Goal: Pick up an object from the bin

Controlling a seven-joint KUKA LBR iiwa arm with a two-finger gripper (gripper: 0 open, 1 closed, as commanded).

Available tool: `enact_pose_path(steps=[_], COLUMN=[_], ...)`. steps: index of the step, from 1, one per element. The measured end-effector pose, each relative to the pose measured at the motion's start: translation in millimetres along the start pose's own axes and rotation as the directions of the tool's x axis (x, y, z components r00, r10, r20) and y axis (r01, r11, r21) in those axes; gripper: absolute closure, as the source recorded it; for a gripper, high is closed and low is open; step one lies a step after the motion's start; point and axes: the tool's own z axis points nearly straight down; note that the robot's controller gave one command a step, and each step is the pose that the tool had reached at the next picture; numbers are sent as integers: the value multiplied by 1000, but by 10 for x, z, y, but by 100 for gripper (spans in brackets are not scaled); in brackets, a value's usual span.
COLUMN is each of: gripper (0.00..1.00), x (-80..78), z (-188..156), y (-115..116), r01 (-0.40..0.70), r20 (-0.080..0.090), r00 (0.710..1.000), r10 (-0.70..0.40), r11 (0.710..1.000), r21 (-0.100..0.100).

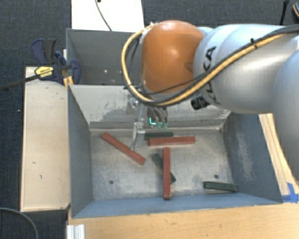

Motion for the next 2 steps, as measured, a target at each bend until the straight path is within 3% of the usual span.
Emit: enact_pose_path(steps=[1,2], gripper=[0,0], x=[-18,-97], z=[-51,760], y=[-12,-13], r01=[-5,-65], r20=[8,11], r00=[1000,998], r10=[5,65], r11=[1000,998], r21=[-2,-3])
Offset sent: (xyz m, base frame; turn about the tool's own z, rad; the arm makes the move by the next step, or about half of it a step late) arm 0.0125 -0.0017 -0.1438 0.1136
